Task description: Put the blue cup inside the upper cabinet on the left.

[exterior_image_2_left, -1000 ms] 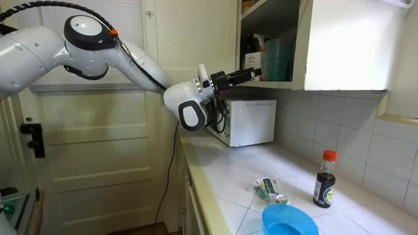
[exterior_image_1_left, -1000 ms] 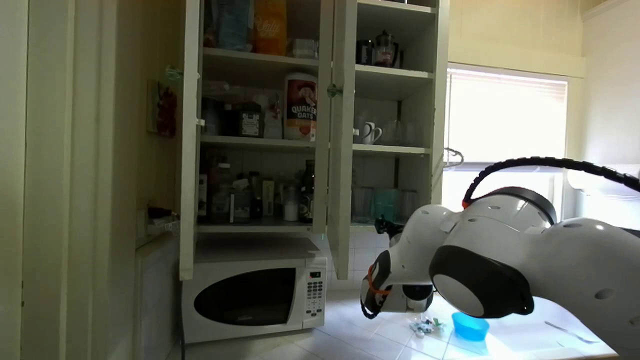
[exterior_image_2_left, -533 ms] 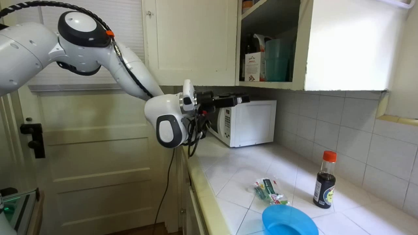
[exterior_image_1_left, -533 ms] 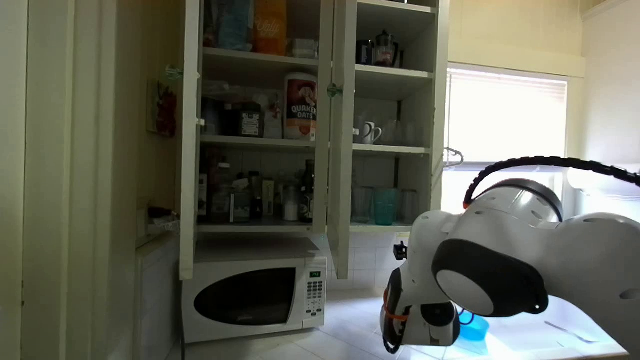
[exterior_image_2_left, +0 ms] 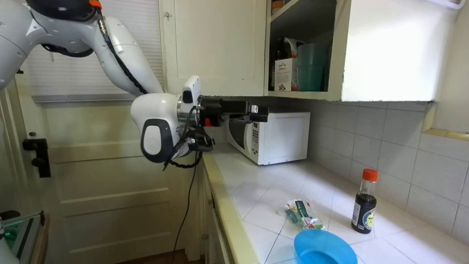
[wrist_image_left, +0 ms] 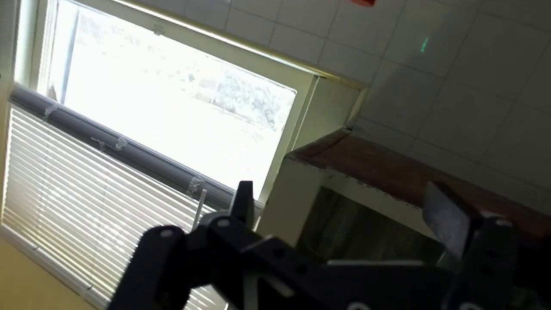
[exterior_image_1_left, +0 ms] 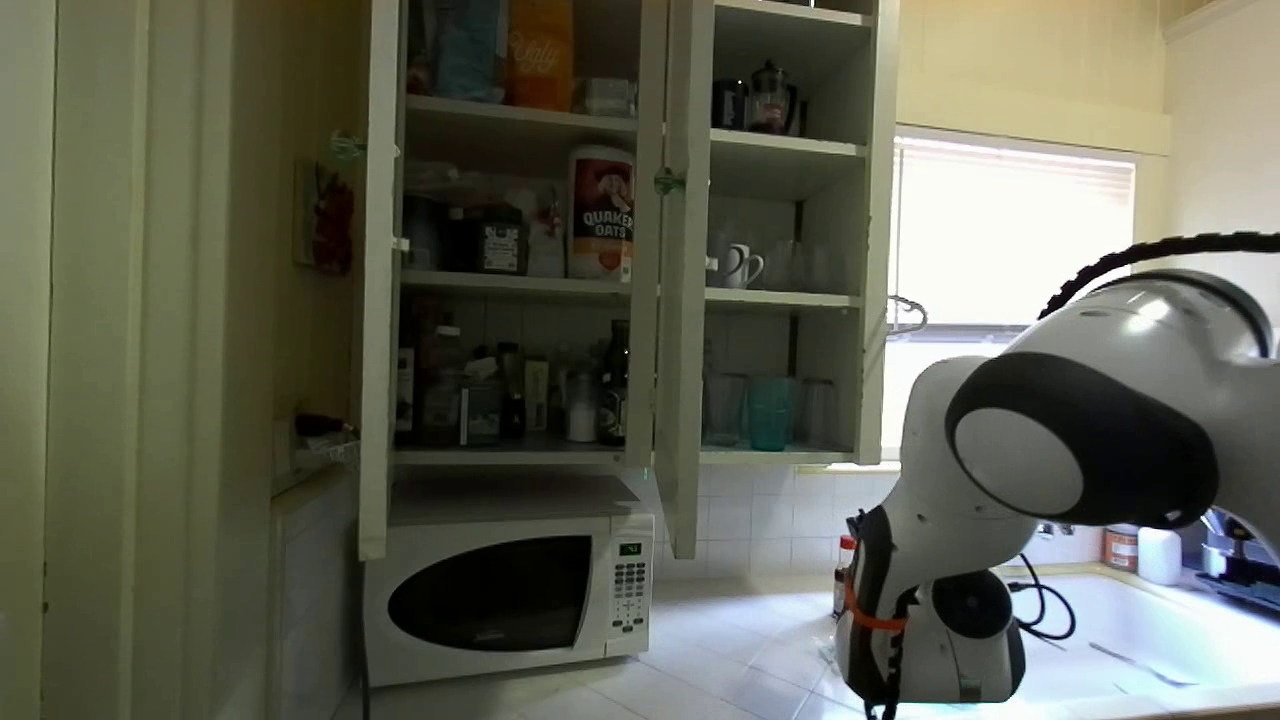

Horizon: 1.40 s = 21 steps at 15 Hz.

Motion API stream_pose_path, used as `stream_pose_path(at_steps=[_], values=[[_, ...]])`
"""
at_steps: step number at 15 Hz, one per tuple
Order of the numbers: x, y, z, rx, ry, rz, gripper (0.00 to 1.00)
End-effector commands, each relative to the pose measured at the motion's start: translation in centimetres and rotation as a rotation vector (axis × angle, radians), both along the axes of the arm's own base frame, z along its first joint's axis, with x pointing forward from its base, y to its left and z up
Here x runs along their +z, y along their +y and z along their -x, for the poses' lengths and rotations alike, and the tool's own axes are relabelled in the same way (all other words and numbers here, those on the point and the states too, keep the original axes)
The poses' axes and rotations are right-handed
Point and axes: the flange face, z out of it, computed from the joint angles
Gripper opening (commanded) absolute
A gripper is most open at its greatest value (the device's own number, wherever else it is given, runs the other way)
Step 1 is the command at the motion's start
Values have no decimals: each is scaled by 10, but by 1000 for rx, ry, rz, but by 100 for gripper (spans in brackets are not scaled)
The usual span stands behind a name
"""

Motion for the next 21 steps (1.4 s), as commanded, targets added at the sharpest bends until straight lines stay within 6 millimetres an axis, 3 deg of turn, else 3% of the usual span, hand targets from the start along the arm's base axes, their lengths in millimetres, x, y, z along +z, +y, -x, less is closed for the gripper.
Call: stream_pose_path(at_steps=[1, 4, 7, 15, 21], values=[[27, -16, 28, -10, 191, 52, 100], [48, -30, 31, 20, 329, 94, 100], [62, -38, 21, 96, 446, 93, 100], [63, -41, -5, 314, 773, 62, 100], [76, -31, -8, 458, 1045, 40, 100]])
